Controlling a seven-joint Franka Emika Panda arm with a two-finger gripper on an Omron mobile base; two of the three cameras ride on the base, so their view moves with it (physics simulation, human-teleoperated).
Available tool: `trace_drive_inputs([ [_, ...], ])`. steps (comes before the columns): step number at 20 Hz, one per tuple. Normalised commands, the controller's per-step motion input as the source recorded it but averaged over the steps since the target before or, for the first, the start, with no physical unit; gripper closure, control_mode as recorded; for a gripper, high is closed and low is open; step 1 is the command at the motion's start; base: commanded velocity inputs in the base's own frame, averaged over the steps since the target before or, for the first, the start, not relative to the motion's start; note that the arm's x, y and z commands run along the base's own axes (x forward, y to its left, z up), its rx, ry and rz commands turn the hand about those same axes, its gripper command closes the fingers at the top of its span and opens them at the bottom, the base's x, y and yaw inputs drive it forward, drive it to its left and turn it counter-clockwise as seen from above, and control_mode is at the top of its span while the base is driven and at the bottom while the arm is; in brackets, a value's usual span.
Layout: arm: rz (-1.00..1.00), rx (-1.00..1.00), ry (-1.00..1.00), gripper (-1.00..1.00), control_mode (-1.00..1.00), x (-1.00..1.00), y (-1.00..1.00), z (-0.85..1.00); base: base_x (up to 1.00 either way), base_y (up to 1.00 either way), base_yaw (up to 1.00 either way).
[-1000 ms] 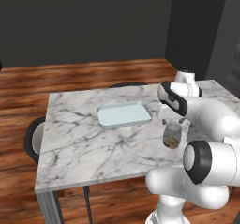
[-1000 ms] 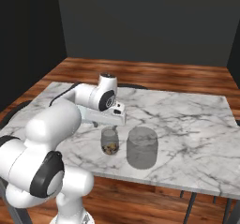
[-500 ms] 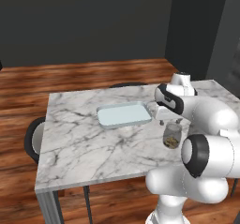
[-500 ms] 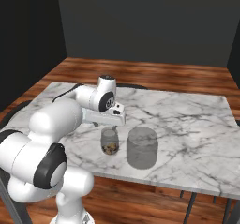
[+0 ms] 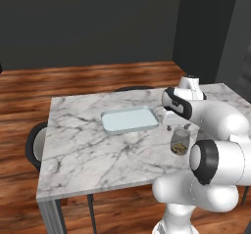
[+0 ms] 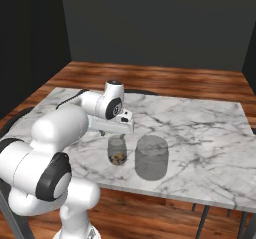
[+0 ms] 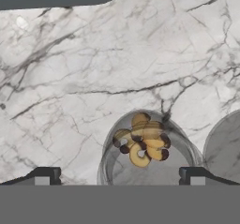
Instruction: Pick the jar and jar from the dining table and place them in the open cabinet. Close the cabinet after placing the objects.
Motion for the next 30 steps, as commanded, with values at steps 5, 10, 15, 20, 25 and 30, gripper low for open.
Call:
trace_drive_inputs([
  [5,0.0,0.0,0.0,-1.0,-1.0,0.0,0.0,0.0,0.0,0.0,0.0],
  [10,0.0,0.0,0.01,-1.0,-1.0,0.0,0.02,0.0,0.0,0.0,0.0],
  [15,0.0,0.0,0.0,-1.0,-1.0,0.0,0.0,0.0,0.0,0.0,0.0],
  [20,0.0,0.0,0.0,-1.0,-1.0,0.0,0.0,-0.03,0.0,0.0,0.0],
  [25,0.0,0.0,0.0,-1.0,-1.0,-0.09,0.0,-0.27,0.0,0.0,0.0],
  [30,0.0,0.0,0.0,-1.0,-1.0,-0.17,0.0,-0.29,0.0,0.0,0.0],
])
